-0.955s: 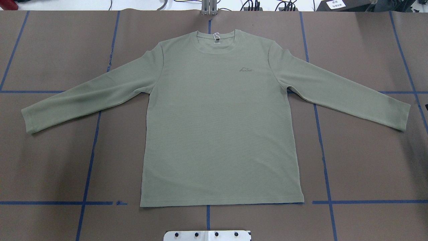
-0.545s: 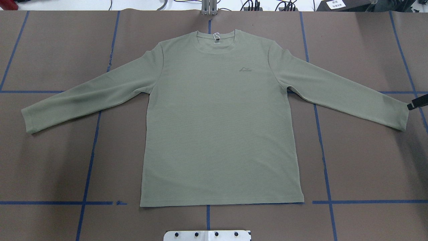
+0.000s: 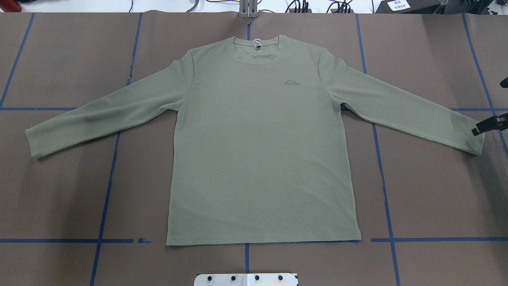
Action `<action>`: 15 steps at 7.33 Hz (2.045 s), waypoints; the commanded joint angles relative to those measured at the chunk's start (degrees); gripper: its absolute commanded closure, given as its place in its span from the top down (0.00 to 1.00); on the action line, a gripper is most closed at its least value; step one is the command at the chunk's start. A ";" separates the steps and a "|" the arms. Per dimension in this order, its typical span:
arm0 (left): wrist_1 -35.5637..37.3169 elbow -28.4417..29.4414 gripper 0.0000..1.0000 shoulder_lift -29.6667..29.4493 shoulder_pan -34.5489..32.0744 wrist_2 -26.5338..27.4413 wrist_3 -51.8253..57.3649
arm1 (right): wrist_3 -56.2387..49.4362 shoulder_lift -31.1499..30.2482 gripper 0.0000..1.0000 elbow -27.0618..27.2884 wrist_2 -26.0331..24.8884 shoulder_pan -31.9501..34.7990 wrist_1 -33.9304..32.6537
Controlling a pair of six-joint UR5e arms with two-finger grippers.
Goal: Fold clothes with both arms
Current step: 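Lower the right gripper onto the sleeve cuff nearest it and grasp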
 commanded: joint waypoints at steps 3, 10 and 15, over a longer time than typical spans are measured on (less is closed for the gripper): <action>-0.01 0.07 1.00 0.00 -0.04 -0.08 0.05 | 0.00 -0.15 1.00 -0.12 0.07 -1.36 -0.52; -0.10 -0.37 1.00 -0.09 -0.04 -0.25 -0.04 | 0.00 -0.24 0.99 -1.79 -0.02 -1.62 -0.61; -0.10 -0.37 1.00 -0.09 -0.04 -0.34 -0.04 | 0.00 -0.15 0.16 -1.61 0.42 -1.62 -0.70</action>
